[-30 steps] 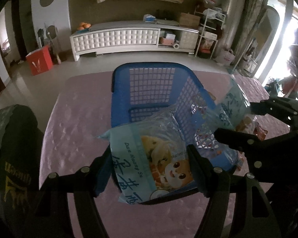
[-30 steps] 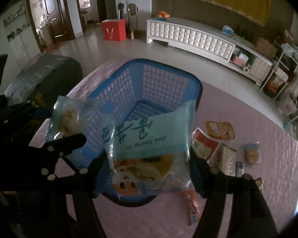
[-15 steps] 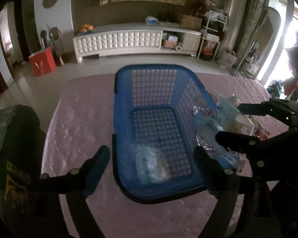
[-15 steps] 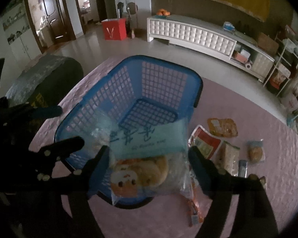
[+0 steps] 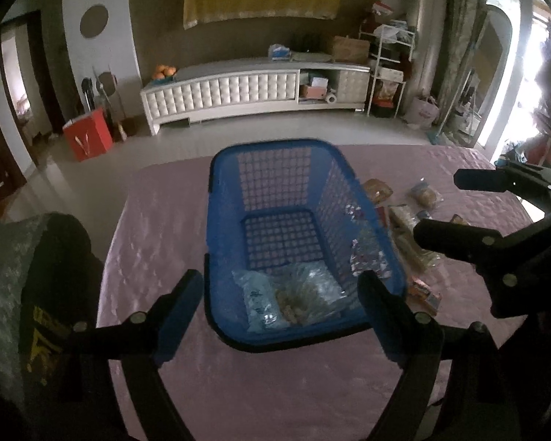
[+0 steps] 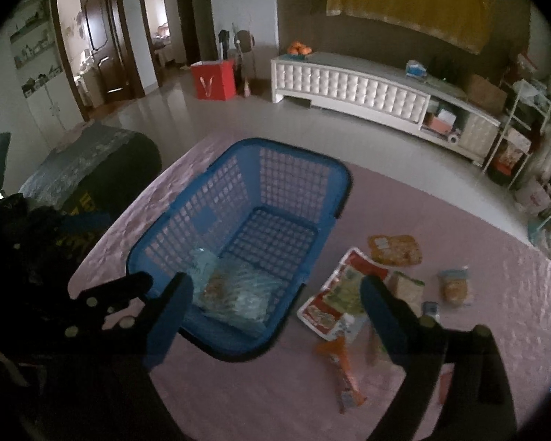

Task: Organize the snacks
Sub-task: 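Move both tools back over the remaining snacks on the table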

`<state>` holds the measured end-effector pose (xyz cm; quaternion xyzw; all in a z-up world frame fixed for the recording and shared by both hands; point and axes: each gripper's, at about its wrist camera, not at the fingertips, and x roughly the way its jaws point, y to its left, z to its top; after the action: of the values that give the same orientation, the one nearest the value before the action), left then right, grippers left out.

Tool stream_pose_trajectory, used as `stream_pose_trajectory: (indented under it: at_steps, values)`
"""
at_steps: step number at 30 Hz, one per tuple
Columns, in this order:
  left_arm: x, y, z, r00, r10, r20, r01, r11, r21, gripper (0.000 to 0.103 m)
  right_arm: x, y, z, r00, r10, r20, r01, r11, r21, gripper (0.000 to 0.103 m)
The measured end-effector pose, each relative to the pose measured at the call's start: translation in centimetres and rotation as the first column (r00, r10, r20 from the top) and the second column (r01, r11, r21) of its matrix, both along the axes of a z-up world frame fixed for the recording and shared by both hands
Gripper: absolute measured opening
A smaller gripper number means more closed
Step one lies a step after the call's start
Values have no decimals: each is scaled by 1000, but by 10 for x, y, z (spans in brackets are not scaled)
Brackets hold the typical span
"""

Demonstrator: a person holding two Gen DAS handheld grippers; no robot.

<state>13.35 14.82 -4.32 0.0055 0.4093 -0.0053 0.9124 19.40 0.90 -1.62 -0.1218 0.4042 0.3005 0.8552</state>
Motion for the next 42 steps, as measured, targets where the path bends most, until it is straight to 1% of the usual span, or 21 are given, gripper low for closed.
stream_pose_trajectory:
  at_steps: [4,10,17,21,27,33,37,42]
  values:
    - [-3,-20,16,1000,-18,25,18,1000,22,84,-7,-23,13,999,-33,30,33,999,15,95]
    - [1,-57,34,997,-63,50,62,998,7,84,-10,-61,28,995,-78,58,76,997,33,95]
    - [18,-112,39,989,-141,53,141,990,7,84,-8,-111,33,986,-149,70,147,988,40,95]
    - [28,-145,36,982,-181,47,181,983,9,84,-4,-142,29,980,-191,60,189,981,41,95]
    - [45,-186,29,977,-213,23,213,977,0,84,5,-186,21,970,-241,42,239,970,41,95]
    - [62,-216,17,972,-235,-7,235,972,1,84,20,-224,5,959,-282,6,281,959,40,95]
    - [79,-233,3,973,-226,-43,226,974,-14,84,34,-245,-10,952,-306,-32,307,951,37,95]
    - [102,-247,-26,972,-208,-109,207,978,-21,84,55,-262,-34,942,-325,-81,328,945,16,95]
